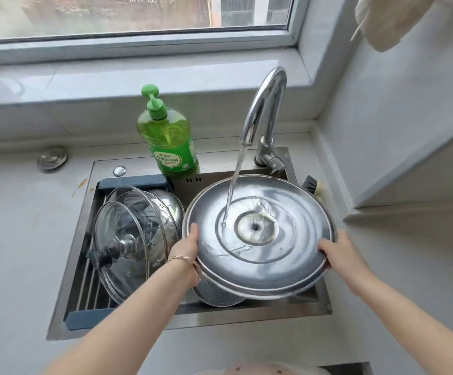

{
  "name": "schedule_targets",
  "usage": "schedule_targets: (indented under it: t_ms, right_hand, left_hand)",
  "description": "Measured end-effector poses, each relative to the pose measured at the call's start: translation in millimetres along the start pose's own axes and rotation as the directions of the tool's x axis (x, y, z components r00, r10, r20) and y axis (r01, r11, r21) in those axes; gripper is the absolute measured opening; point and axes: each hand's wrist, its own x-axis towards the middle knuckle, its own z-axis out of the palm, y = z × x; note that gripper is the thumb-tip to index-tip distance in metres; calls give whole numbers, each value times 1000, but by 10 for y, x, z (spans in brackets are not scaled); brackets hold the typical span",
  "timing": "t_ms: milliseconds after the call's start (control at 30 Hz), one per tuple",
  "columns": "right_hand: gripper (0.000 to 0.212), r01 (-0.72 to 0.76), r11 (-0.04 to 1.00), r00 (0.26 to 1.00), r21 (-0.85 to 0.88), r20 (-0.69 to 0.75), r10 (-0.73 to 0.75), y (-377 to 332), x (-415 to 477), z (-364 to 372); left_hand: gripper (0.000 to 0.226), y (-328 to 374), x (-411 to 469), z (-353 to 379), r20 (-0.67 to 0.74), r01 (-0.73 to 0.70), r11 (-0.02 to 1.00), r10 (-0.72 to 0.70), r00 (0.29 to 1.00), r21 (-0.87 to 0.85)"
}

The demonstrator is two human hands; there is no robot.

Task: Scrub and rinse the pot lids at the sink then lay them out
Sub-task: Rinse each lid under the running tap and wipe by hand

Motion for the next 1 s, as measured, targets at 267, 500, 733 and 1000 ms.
schedule_targets:
  t_ms: [267,500,733,1000]
  right_hand:
    - [76,514,423,851,-747,381,-362,-240,138,863]
    - [100,753,250,629,-609,554,-545,-510,342,1115]
    - [75,892,161,434,-422,703,-564,-646,34,1460]
    - [65,705,383,678,-597,409,-611,-964,548,1514]
  left_hand:
    - [43,0,-42,-193,-101,-212,976,216,971,52]
    - [33,147,-215,-256,-98,-304,953,302,948,-4]
    - [33,95,-205,-188,-131,-323,944,329,935,63]
    - [38,182,-197,-280,-154,-404,904,422,893,140]
